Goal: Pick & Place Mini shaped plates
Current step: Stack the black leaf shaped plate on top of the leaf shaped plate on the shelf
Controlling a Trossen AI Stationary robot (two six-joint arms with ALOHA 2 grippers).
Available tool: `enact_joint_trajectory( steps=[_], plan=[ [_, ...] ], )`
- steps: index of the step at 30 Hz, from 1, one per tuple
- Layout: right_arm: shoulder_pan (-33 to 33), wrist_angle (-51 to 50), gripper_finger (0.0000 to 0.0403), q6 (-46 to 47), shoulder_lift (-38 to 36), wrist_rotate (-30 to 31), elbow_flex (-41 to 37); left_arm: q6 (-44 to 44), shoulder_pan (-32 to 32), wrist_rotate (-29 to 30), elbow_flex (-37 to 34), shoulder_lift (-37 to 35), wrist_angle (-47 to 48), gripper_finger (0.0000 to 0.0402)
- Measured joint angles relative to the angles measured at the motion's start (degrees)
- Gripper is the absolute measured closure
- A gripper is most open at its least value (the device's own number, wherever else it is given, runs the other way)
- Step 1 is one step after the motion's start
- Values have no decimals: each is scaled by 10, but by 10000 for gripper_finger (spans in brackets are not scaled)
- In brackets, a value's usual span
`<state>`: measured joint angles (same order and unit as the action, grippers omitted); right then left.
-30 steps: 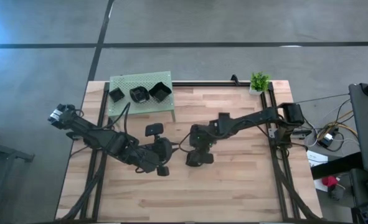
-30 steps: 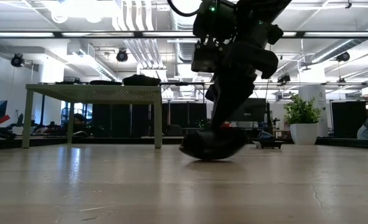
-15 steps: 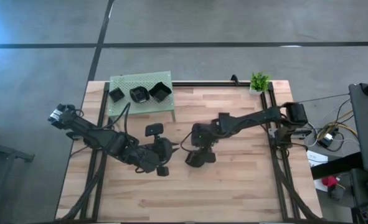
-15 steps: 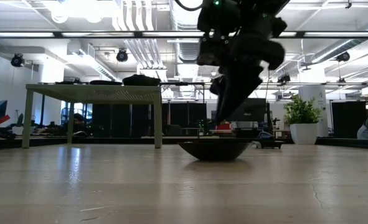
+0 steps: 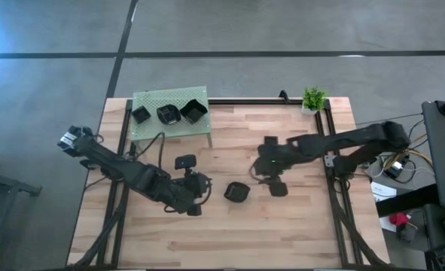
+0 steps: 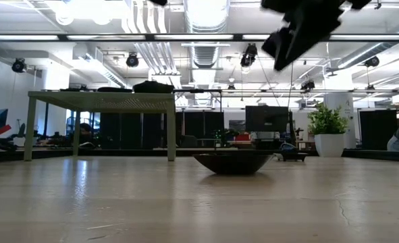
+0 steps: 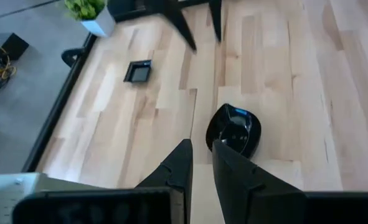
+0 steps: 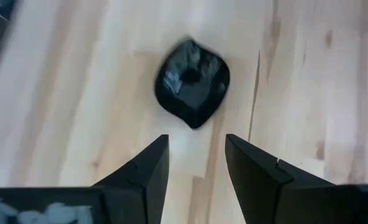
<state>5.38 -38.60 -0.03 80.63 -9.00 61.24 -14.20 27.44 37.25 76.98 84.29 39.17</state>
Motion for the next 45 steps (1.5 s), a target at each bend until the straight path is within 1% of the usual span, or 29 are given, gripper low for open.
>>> enact_joint_trajectory(
  steps=[3,6,9,12,14,19,23,27,35,40,45],
  plan=[
    [11,38,248,3,-61,0,-27,-3,-3,-1,-46,1,-58,345],
    [20,88,248,2,-118,0,-51,-4,-11,-2,-101,1,-145,345],
    [27,124,248,-2,-158,0,-72,-5,-23,-10,-160,1,-228,345],
    [34,139,248,-5,-183,0,-85,-18,-35,-32,-215,1,-298,345],
    [34,140,248,-5,-193,0,-90,-32,-42,-34,-243,1,-335,345],
    [34,141,248,-20,-195,0,-102,-68,-57,-37,-285,20,-381,345],
    [34,168,248,-30,-187,0,-121,-85,-67,-53,-286,58,-391,345],
    [34,209,248,-30,-187,0,-141,-114,-76,-68,-272,94,-391,345],
    [34,209,248,-36,-201,0,-142,-157,-92,-104,-220,167,-392,345],
    [34,207,248,-36,-203,0,-145,-217,-106,-106,-187,202,-392,345],
    [34,205,248,-36,-203,0,-145,-241,-117,-108,-170,221,-392,345]
  ],
)
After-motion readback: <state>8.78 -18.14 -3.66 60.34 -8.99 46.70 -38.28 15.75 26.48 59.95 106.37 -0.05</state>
